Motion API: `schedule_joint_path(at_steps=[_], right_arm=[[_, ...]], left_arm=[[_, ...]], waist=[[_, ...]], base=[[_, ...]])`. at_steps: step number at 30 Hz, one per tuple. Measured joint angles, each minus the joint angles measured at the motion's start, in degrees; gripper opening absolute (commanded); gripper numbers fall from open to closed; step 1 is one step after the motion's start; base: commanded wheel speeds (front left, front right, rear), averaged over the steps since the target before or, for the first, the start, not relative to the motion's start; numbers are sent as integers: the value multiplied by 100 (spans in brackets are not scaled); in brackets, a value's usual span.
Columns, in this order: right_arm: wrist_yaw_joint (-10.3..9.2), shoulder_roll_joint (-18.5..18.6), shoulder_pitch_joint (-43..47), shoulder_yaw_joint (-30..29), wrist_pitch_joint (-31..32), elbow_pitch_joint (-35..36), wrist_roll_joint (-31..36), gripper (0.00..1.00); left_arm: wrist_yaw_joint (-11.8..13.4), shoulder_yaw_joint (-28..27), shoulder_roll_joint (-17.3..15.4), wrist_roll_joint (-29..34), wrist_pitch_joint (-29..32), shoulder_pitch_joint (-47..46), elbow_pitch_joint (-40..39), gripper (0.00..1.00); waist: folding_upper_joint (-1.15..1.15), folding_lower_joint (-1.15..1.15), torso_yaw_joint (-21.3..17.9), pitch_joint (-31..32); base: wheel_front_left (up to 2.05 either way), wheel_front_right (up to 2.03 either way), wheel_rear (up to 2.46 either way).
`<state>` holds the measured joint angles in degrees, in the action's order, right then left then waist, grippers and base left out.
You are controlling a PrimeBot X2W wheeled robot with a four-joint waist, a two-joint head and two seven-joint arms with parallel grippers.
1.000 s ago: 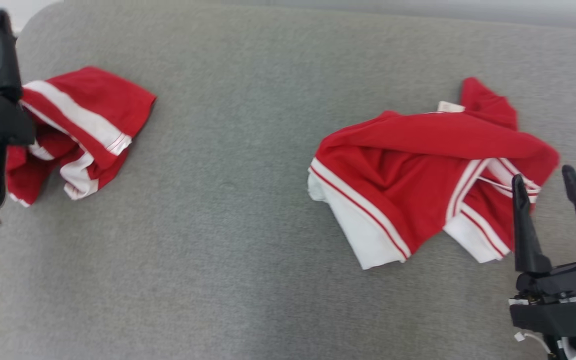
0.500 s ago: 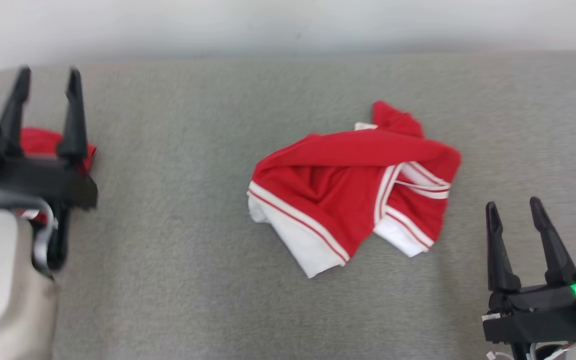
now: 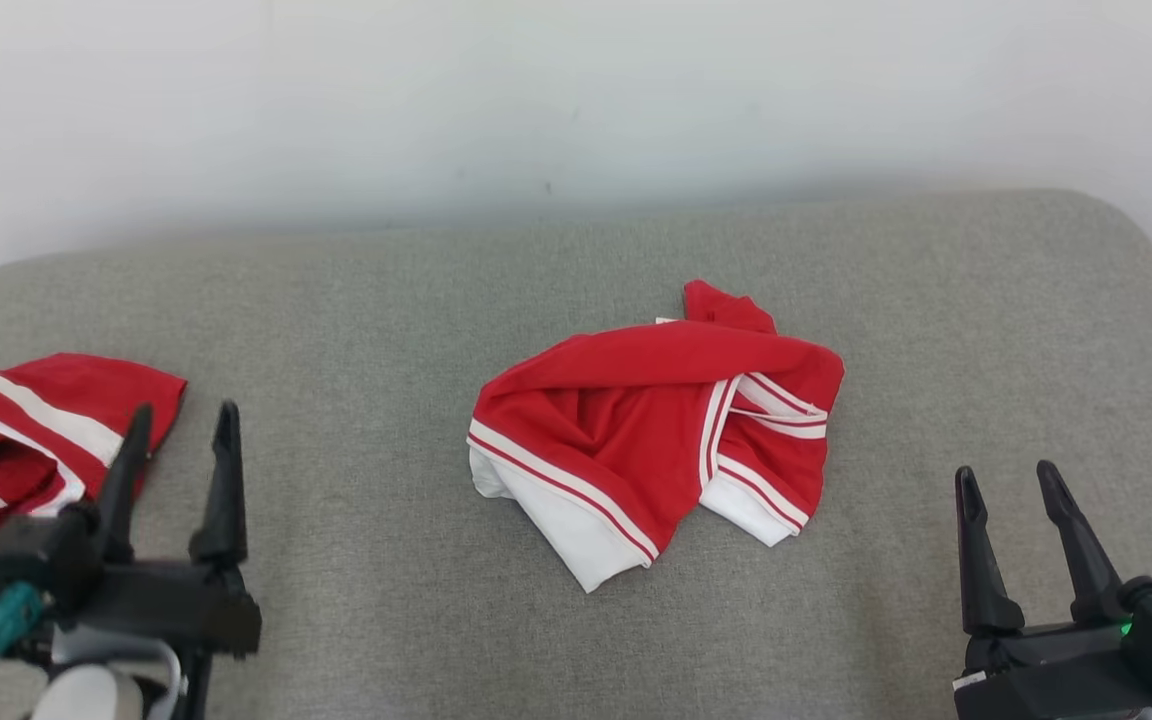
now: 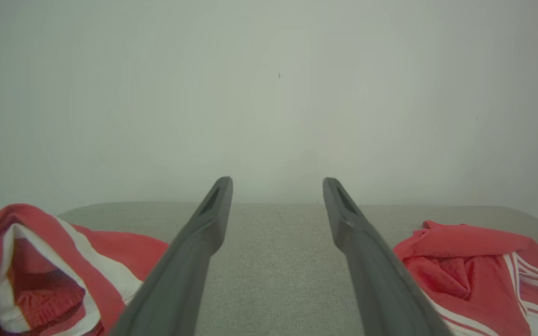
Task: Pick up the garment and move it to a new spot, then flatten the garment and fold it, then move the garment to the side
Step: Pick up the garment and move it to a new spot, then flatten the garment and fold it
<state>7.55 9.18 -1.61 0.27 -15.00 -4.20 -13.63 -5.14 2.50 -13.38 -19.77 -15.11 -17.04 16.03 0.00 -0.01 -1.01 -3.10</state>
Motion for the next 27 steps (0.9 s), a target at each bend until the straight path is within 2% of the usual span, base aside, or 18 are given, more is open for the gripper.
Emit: schedule_joint_path(at_steps=[11,18,27], right_arm=[[0,3,143,68,-9,-271,-66,100],[0,3,159,154,-9,-312,-116,100],[0,-14,155,252,-9,-372,-134,100]], left_arm=[[93,-368,254,162,0,1179,-519,100],[108,-624,561,279,0,1560,-826,100],[-130,-549,742,564,0,1684,-1029,100]], waist=[[0,0,169,244],[0,1,184,203],[0,1,162,200]], base=[[0,0,0],[0,0,0],[0,0,0]])
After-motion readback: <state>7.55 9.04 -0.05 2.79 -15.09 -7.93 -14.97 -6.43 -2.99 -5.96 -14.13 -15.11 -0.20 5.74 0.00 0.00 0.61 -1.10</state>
